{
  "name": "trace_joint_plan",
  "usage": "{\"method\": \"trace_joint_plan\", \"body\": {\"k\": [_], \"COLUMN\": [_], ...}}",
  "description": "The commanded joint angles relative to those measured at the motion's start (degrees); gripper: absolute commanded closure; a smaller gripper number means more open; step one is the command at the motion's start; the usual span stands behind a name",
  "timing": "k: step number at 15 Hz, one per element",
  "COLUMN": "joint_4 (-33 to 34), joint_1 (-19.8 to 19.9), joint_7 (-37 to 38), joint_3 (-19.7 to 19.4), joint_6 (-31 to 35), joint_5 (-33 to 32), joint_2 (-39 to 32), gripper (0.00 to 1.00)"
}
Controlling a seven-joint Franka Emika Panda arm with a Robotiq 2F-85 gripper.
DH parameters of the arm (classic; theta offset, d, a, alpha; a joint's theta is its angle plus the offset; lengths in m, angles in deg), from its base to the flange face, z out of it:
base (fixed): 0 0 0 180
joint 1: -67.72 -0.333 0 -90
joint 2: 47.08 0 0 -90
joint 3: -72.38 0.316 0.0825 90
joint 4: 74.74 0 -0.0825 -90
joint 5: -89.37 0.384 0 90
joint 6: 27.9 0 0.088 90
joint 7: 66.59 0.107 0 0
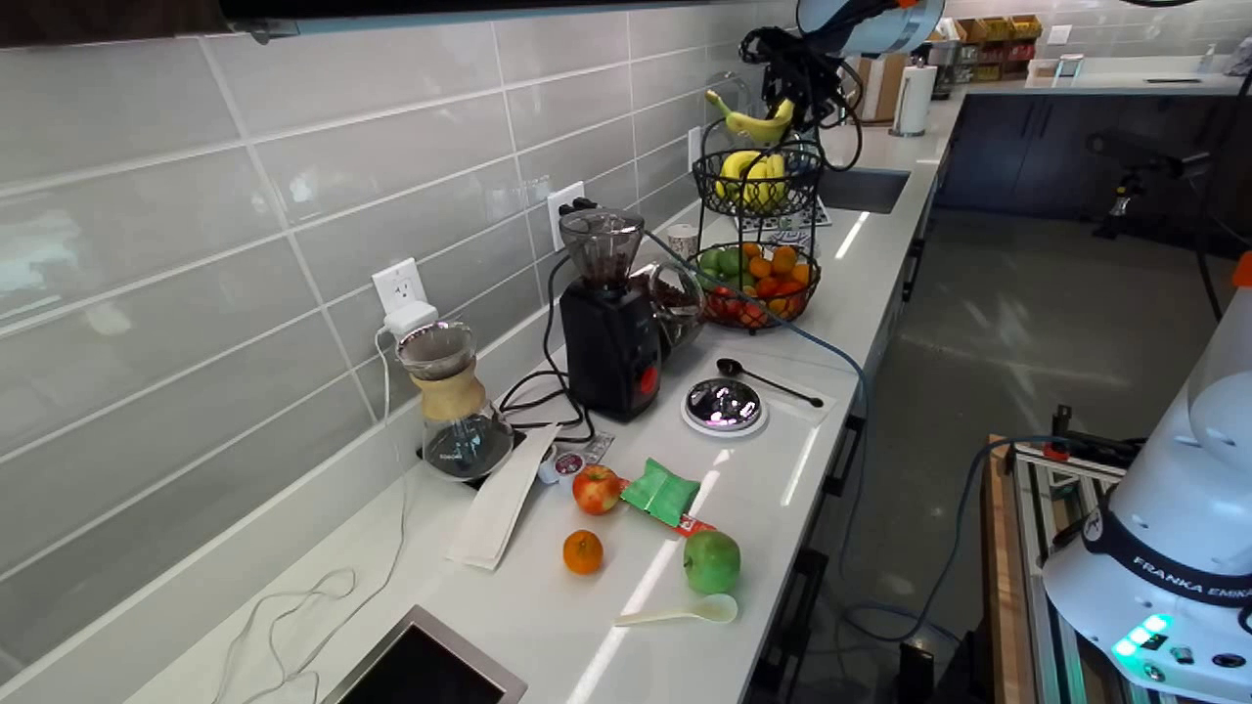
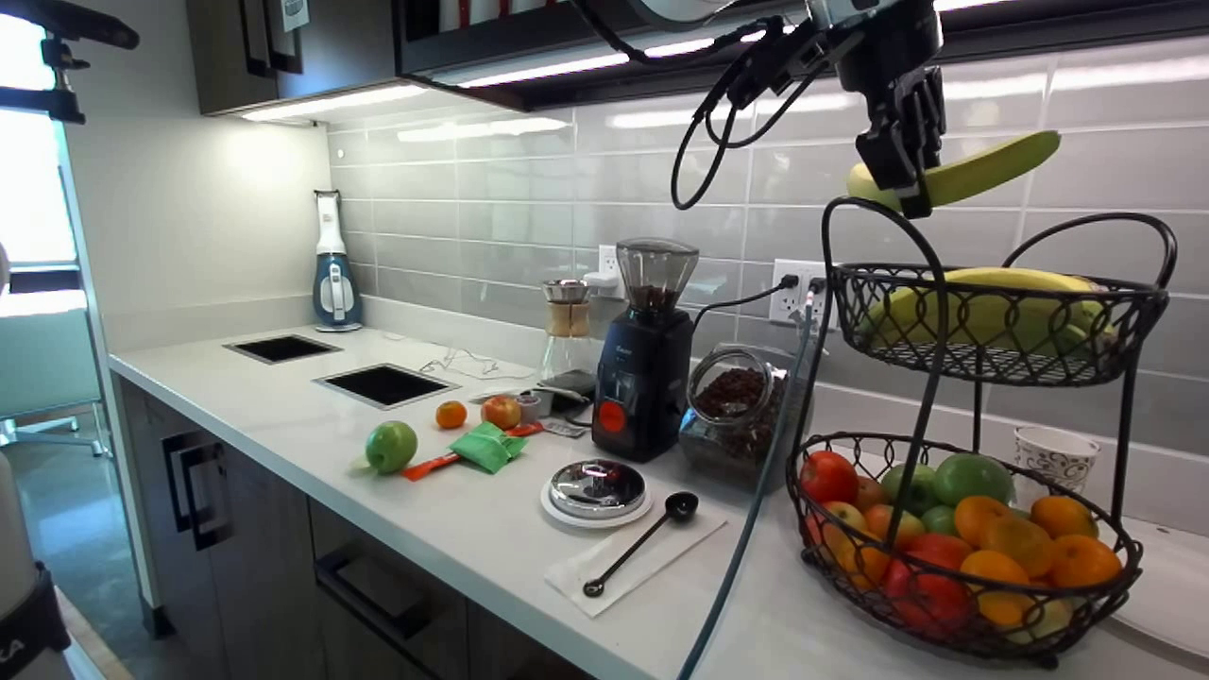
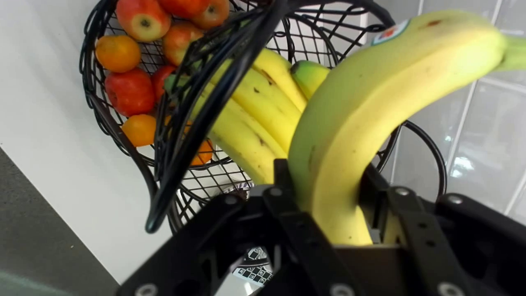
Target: Put the banana, on the counter, next to the other bananas
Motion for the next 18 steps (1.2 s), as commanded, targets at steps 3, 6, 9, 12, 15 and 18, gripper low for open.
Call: {"method": "trace_joint_plan", "body": {"k": [3, 6, 9, 12, 15, 18], "joint_4": [4.81, 6.08, 7.14, 8.07, 9.18, 10.1], "joint_1": [-0.58, -0.64, -0.77, -1.12, -1.62, -1.97], "joint_7": [-0.23, -0.57, -0.79, -0.72, -0.72, -0.67], "joint_3": [-2.08, -2.09, -1.64, -1.13, -0.74, -0.25], "joint_6": [0.4, -0.56, -1.32, -2.12, -2.63, -3.75], "joint_5": [2.25, 3.55, 5.16, 6.94, 7.97, 8.99], "joint_2": [-5.34, -7.15, -8.87, -10.15, -11.01, -10.93], "gripper": [0.82, 0.82, 0.82, 0.82, 0.82, 0.25]}}
